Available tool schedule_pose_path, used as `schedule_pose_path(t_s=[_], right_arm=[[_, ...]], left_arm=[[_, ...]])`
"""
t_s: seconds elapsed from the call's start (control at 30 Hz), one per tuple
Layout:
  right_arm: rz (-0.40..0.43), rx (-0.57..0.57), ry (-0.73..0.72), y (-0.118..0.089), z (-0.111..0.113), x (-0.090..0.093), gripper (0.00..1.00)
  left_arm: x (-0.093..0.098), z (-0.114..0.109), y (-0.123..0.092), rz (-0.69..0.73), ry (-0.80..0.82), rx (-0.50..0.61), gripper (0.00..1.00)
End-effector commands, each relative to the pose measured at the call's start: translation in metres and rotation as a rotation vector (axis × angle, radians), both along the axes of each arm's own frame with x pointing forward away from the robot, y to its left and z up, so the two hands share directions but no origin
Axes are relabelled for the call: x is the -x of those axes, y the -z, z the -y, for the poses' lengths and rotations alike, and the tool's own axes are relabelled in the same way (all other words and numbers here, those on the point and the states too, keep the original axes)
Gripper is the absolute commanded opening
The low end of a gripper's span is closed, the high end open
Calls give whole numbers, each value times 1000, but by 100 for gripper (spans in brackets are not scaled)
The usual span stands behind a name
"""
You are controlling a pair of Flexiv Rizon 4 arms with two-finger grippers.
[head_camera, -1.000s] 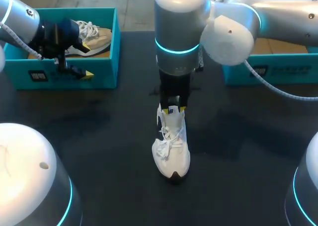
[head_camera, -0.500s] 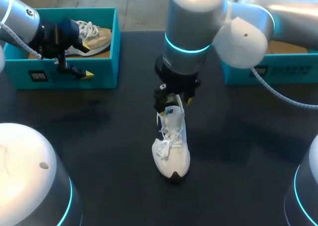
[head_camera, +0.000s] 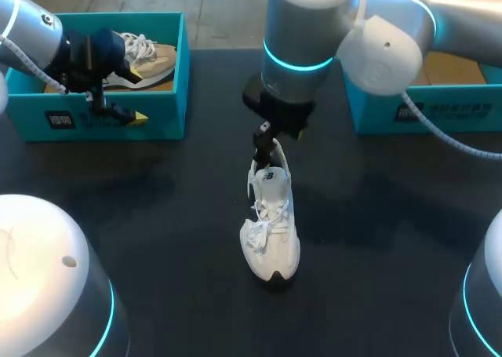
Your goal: Take the shoe out of the shoebox, open the shoe tongue, remove and reinsert the insole, then place the shoe into the shoebox
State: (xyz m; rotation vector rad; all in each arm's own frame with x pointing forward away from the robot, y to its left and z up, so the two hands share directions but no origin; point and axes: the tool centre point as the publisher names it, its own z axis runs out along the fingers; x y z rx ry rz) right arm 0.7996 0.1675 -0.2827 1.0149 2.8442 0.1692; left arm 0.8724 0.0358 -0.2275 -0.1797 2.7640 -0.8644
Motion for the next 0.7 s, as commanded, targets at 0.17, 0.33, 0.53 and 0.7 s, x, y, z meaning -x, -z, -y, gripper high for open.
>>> schedule_pose_path(t_s=[0.17,0.33,0.53,0.7], right_arm=[[18,177,-594,-3,-11,-27,100],[6,261,-652,10,-12,-40,100],[27,280,-688,29,-10,-55,100],[14,268,-697,46,-8,-62,100]], left_arm=[[0,0,0,-1,-1,-4,100],[0,0,0,-1,-1,-4,100],[0,0,0,-1,-1,-4,100],[0,0,0,-1,-1,-4,100]])
